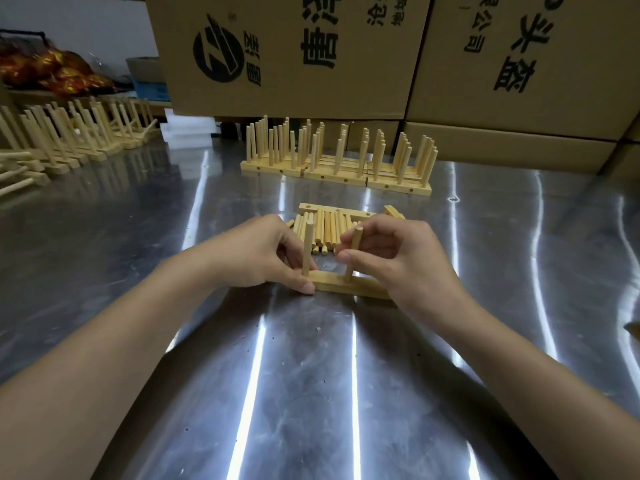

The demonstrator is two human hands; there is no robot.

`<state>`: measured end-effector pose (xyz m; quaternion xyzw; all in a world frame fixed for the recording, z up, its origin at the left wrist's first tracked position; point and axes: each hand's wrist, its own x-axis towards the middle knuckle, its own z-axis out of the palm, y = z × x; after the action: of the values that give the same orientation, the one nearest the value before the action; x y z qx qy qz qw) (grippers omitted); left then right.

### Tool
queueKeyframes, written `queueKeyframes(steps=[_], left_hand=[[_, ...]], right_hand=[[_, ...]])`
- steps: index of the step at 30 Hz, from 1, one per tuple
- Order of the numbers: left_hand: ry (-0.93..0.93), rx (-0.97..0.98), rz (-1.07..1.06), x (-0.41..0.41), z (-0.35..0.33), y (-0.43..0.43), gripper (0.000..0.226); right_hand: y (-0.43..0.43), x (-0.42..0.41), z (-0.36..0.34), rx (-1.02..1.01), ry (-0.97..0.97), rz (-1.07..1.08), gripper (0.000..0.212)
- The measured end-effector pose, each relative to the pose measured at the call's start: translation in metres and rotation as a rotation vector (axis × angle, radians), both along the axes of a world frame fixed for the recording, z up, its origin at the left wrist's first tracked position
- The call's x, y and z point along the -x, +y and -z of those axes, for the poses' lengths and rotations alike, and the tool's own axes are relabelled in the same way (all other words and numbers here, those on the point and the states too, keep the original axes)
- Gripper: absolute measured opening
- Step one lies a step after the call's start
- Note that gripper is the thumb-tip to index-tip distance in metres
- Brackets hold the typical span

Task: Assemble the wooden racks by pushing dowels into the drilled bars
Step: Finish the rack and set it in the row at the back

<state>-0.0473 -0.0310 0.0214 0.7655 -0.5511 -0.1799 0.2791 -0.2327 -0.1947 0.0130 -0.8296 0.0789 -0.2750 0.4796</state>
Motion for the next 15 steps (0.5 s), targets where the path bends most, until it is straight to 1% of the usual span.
queueKeyframes(steps=[2, 5, 7, 9, 11, 13, 15], left_hand=[[0.012, 0.003, 0.002, -0.002, 0.002, 0.0, 0.019], [0.013, -0.001, 0.01, -0.004, 0.007, -0.001, 0.019], [0.02, -0.002, 0.009, -0.002, 0.008, -0.001, 0.018], [0.023, -0.01, -0.005, 0.001, 0.006, -0.001, 0.018], [0.018, -0.018, -0.01, 0.001, 0.002, -0.001, 0.019], [0.013, -0.01, 0.0, -0.001, 0.001, -0.001, 0.02], [0.008, 0.009, 0.012, -0.005, 0.004, -0.002, 0.02]], right_hand=[[-0.001, -0.002, 0.004, 0.016, -0.01, 0.024, 0.015], [0.0, -0.005, 0.013, 0.092, -0.019, 0.094, 0.022], [0.002, -0.003, 0.013, 0.128, -0.002, 0.119, 0.022], [0.004, -0.001, 0.009, 0.115, 0.014, 0.093, 0.019], [0.003, 0.001, 0.002, 0.051, -0.001, 0.053, 0.02], [0.0, 0.001, -0.001, -0.004, -0.024, 0.045, 0.017], [-0.001, -0.001, 0.001, 0.014, -0.031, 0.076, 0.015]])
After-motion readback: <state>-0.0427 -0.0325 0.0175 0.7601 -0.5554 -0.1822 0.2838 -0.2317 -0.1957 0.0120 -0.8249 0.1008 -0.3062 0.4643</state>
